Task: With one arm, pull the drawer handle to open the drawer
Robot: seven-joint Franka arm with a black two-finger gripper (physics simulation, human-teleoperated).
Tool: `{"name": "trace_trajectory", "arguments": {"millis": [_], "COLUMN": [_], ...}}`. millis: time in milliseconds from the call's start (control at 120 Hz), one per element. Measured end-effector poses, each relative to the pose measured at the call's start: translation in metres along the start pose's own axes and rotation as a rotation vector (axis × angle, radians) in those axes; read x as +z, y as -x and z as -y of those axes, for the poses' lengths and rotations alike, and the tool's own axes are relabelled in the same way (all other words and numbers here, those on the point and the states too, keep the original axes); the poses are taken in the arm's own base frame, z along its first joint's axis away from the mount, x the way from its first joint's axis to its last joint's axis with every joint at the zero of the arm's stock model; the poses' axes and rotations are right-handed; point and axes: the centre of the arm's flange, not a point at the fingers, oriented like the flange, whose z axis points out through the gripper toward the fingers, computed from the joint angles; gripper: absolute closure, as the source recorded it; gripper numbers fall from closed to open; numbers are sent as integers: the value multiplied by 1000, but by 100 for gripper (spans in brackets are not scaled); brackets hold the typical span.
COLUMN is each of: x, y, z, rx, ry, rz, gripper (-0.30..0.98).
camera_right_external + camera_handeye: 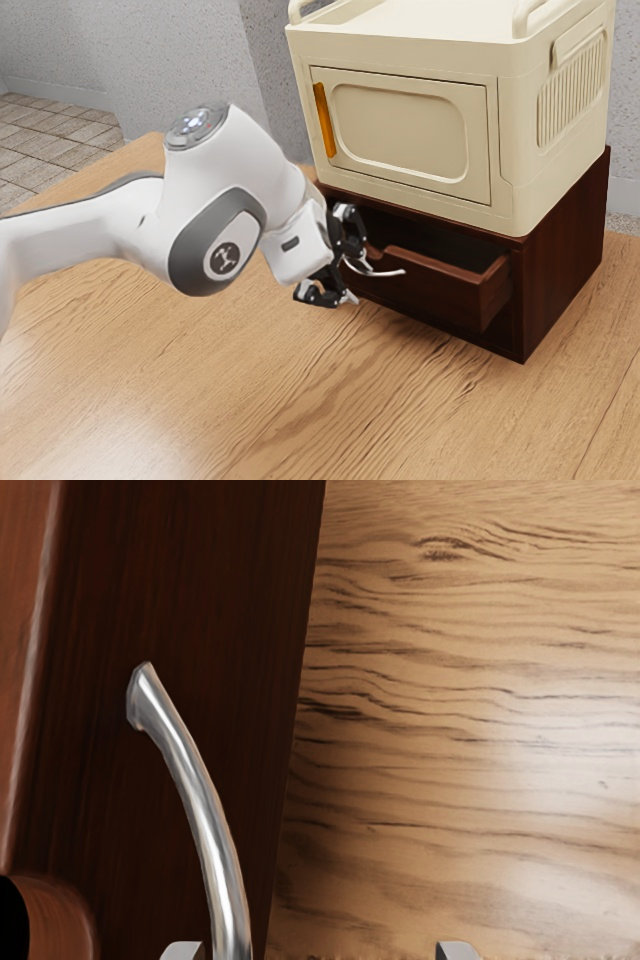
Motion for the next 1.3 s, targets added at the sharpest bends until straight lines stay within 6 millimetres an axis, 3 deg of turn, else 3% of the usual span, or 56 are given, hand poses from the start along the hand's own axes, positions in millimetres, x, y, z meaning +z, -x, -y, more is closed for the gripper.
{"name": "trace_trajectory", "arguments": {"millis": [208,1300], "x": [-15,-50], "y": [1,9], "z": [-14,-83], "rx": [-8,-51], "ry": [-11,-30], "rz": [1,9], "gripper": [46,46]}}
